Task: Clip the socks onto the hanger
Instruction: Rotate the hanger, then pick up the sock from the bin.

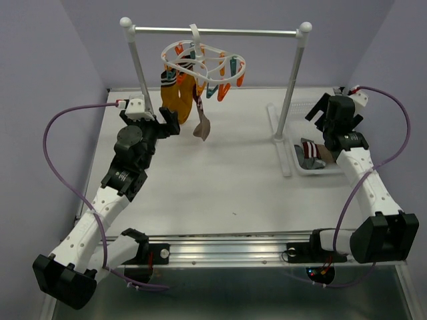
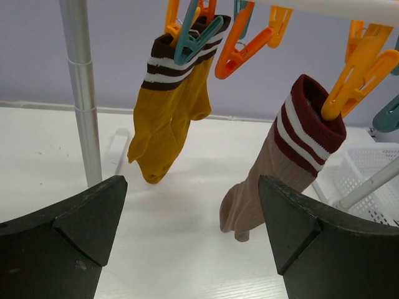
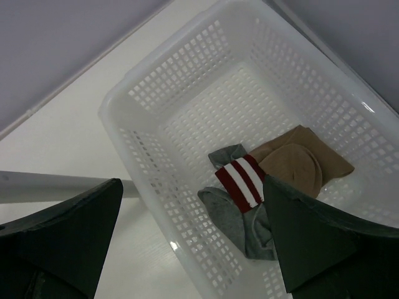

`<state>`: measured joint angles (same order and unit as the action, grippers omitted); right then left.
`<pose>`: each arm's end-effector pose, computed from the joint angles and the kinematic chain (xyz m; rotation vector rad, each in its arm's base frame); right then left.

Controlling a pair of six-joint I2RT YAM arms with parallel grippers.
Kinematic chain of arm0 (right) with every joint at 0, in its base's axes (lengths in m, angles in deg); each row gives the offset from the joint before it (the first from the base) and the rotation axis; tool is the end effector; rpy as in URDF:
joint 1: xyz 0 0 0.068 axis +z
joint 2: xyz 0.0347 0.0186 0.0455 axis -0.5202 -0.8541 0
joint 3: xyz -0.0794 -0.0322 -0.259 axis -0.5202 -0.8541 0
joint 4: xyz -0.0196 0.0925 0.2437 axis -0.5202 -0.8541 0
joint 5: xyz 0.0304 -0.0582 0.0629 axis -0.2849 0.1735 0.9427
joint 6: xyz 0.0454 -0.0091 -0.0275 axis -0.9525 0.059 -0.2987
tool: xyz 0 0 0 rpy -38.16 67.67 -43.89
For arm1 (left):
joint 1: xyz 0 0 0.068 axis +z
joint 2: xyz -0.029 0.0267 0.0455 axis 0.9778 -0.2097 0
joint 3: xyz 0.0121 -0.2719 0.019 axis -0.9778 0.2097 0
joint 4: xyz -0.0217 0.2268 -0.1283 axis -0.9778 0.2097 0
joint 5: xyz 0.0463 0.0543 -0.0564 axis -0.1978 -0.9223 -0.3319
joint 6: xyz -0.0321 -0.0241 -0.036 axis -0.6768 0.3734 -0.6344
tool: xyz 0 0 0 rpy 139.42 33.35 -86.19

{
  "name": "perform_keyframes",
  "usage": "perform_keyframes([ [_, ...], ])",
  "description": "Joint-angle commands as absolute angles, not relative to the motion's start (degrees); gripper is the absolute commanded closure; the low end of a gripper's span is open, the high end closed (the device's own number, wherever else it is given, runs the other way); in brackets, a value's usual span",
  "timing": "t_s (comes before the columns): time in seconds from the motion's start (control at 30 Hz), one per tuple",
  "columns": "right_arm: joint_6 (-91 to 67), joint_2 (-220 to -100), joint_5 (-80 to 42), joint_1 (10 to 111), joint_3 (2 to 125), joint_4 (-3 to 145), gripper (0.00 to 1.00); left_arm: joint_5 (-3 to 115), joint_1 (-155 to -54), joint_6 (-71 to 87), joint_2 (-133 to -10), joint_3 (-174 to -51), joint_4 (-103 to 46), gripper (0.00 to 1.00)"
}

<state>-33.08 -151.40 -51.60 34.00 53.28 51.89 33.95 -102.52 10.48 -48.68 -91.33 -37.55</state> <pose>0.2865 -0.0018 0.3474 0.6942 1.8669 -0.1060 0.1982 -0.0815 0.3947 -0.0134 1.4161 -0.3235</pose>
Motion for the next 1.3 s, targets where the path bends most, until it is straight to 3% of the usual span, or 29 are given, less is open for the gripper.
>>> perform_keyframes([
  [0.0, -34.03, -147.40, -54.11, 34.15, 53.70, 52.33, 0.00, 35.34, -102.07, 11.92, -47.38, -91.28, -43.42, 0.01],
  [0.5, -33.94, -142.65, -59.29, 34.15, 49.84, 50.66, 0.00, 32.79, -101.71, 10.51, -47.47, -92.86, -44.30, 0.01],
  [0.7, -37.72, -149.14, -56.93, 28.80, 51.42, 42.23, 0.00, 32.97, -101.54, 11.30, -47.12, -92.43, -44.39, 0.01],
  [1.03, -36.13, -164.53, -50.86, 23.70, 50.27, 43.80, 0.02, 32.62, -101.36, 12.09, -48.35, -91.37, -45.27, 0.01],
  [1.27, -34.29, -173.23, -46.47, 20.80, 51.33, 48.46, 0.11, 32.35, -101.19, 12.44, -49.14, -91.37, -45.44, 0.01],
])
